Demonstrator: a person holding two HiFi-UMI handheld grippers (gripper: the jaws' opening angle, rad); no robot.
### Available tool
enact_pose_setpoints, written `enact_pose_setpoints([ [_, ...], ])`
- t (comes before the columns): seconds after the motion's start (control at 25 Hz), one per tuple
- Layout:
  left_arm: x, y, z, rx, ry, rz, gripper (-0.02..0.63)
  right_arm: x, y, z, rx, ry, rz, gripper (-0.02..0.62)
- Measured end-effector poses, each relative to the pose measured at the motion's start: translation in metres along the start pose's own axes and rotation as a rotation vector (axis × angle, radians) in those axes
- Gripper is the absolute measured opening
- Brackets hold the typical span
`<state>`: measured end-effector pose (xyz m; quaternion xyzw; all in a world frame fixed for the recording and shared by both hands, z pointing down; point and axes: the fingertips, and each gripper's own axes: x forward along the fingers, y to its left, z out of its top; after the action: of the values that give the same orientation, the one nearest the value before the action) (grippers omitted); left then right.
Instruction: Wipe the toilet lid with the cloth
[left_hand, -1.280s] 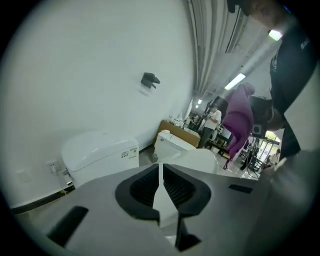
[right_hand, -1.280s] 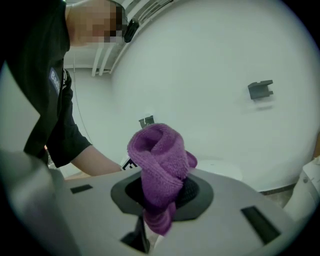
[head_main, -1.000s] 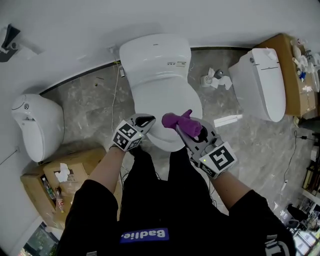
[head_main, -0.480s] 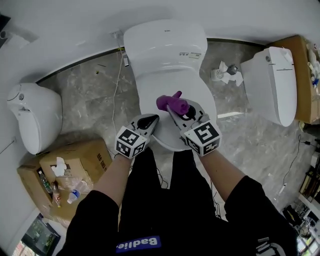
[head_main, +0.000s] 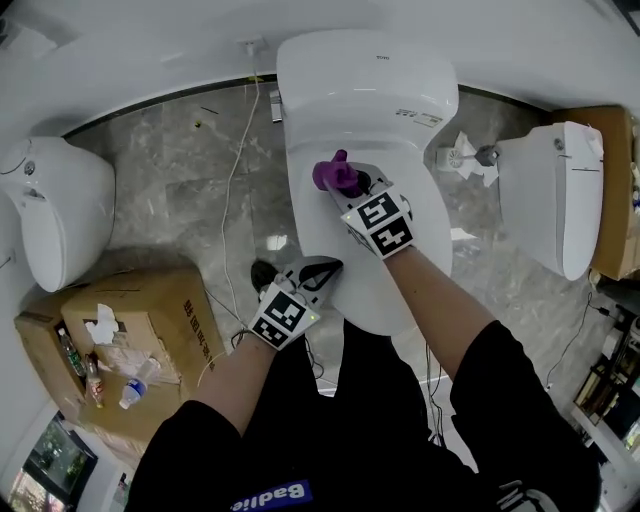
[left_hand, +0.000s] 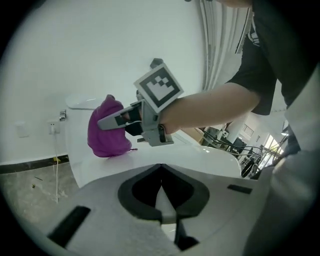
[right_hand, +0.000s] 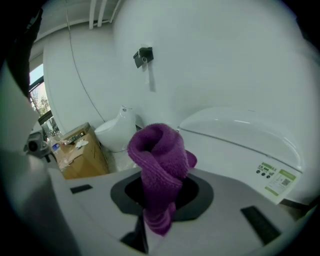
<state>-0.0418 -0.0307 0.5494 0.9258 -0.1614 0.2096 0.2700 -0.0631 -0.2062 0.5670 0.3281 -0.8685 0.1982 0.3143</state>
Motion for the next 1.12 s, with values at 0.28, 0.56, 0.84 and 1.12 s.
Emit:
enact_pose_setpoints([
  [0.28, 0.002, -0.002, -0.020, -0.046, -0.056, -0.005, 0.017, 0.050, -0.015, -0.029, -0.021, 0.055, -0.006, 0.083],
  [0.56, -0.025, 0.004, -0.006, -0.048, -0.087, 0.066, 0.017, 0.084, -0.004, -0.035, -0.120, 0.188, 0.035, 0.083],
  [0.84, -0.036, 0.007, 0.003, -0.051, -0.102, 0.129, 0.017, 0.088, -0.008, -0.053, -0.143, 0.274, 0.099, 0.083],
  [1.12, -0.026, -0.005, 0.027, -0.036, -0.125, 0.171, 0.017, 0.050, -0.070, -0.086, -0.076, 0.289, 0.033, 0.083],
])
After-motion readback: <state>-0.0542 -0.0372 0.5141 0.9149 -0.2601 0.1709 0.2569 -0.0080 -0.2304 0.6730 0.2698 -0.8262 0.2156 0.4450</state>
